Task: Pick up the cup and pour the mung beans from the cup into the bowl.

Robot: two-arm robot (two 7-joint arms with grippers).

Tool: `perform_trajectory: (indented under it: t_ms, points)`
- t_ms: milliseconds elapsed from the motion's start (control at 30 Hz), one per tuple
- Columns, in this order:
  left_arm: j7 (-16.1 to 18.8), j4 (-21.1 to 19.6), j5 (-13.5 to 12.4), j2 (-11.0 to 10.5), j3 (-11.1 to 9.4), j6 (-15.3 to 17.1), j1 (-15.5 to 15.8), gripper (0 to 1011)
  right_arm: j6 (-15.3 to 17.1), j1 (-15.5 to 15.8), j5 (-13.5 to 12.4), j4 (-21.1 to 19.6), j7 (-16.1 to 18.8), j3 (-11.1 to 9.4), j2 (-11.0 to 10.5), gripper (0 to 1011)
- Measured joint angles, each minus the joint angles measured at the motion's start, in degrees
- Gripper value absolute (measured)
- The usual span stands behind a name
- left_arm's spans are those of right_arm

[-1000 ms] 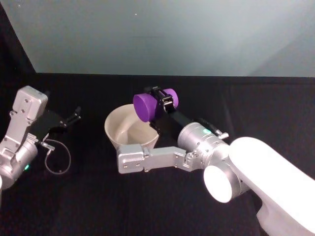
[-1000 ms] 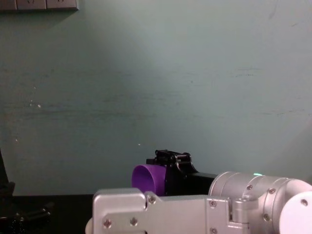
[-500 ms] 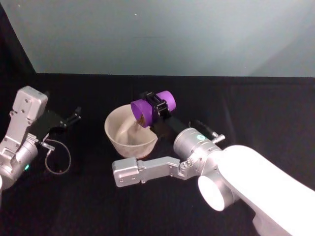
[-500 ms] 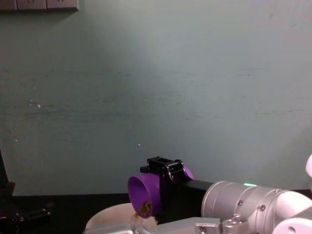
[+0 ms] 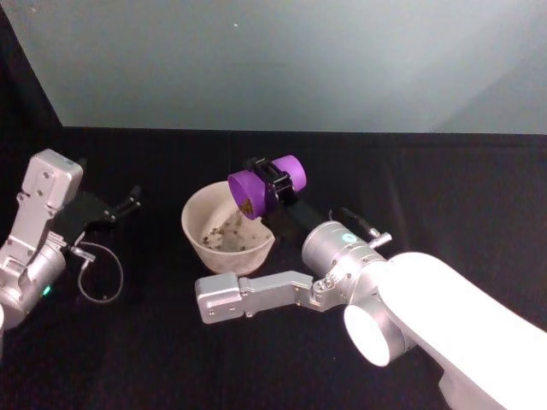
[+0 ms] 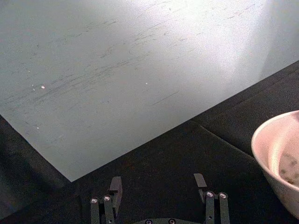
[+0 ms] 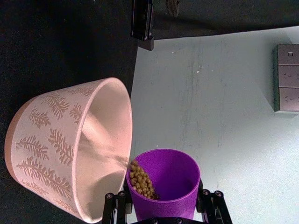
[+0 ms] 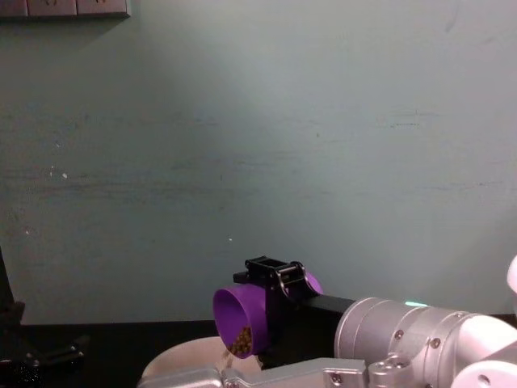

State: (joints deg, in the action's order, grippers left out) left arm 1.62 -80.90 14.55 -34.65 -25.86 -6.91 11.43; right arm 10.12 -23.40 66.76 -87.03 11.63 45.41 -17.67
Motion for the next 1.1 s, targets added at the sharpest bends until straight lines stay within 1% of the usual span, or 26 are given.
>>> perform_trajectory:
  t_ms: [633, 733, 1100]
  points:
    - [0.0, 0.0, 0.0, 0.0, 0.0, 0.0, 0.0, 1000, -0.51, -0.62, 0.7, 1.12, -0.51, 0.65, 0.54, 735]
    - [0.0, 0.0, 0.0, 0.0, 0.0, 0.0, 0.0, 1000, -0.31, -0.97, 1.51, 1.19, 0.08, 1.14, 0.51, 735]
    - [0.0, 0.0, 0.0, 0.0, 0.0, 0.0, 0.0, 1000, 0.56, -1.61, 2.91, 0.88, 1.46, 1.92, 0.39, 735]
